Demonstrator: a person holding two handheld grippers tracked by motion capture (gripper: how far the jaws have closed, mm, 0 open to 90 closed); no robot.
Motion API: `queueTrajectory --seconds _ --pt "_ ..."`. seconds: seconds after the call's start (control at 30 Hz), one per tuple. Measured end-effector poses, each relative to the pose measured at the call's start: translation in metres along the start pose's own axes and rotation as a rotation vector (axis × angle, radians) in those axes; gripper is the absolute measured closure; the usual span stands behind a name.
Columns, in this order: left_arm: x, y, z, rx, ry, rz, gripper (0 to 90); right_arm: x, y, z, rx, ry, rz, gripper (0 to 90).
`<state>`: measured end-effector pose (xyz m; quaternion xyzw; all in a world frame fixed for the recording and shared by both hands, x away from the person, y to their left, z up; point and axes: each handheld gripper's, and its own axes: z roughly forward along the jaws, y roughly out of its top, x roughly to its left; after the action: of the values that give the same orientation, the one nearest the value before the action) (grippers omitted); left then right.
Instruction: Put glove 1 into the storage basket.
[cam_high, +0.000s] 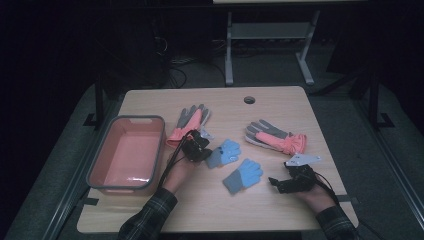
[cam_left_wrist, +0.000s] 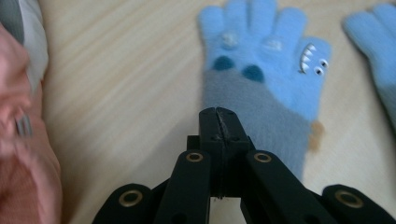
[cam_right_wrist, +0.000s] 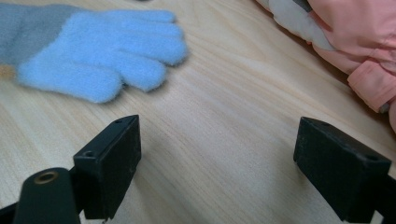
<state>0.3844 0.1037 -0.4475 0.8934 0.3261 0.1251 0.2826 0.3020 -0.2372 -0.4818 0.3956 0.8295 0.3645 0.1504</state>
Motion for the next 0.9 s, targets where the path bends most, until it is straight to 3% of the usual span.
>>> queueTrajectory --seconds 0.13,0.23,0.27,0.57,0.67,0.9 --pt "-0.005 -0.005 -0.006 0.001 -0.01 0.011 89.6 0.0 0.0 0.0 0.0 0.0 0.0 14.9" --pt "-0.005 -0.001 -0.007 -0.057 -0.043 0.013 85.6 0.0 0.0 0.0 0.001 0.0 0.002 14.9" --pt "-0.006 0.001 -0.007 -0.066 -0.05 0.03 83.1 0.0 0.0 0.0 0.001 0.0 0.001 14.8" --pt "-0.014 0.017 0.011 -0.062 -0.073 0.093 75.9 0.0 0.0 0.0 0.0 0.0 0.0 14.8" --pt "-0.015 0.015 0.019 -0.035 -0.07 0.088 76.4 0.0 0.0 0.0 0.0 0.0 0.0 14.8" --pt "-0.01 0.01 0.022 -0.057 -0.107 0.041 87.7 0.0 0.0 0.0 0.0 0.0 0.001 14.8"
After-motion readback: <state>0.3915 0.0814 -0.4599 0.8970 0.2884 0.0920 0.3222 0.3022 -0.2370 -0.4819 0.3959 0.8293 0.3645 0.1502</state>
